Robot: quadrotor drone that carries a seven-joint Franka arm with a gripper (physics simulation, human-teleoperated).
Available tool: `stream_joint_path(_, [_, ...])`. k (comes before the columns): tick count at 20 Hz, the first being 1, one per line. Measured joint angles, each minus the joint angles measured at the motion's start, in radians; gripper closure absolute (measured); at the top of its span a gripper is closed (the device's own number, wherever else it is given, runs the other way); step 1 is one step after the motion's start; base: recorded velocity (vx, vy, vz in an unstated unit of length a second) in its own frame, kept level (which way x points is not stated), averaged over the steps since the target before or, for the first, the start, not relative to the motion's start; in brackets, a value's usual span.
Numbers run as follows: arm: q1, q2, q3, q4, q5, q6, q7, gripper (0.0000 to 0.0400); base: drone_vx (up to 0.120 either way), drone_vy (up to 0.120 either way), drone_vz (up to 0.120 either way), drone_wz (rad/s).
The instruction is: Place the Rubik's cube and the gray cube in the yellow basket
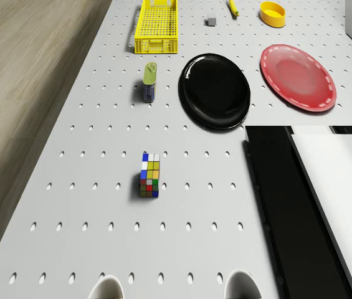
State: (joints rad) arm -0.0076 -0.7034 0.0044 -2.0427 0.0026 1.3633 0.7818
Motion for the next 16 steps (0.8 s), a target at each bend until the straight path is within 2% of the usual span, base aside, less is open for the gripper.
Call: stream_joint_path(16, [-0.002, -0.008, 0.004, -0.006, -0.003, 0.011, 0.0, 0.0, 0.12, 0.12, 0.0, 0.0])
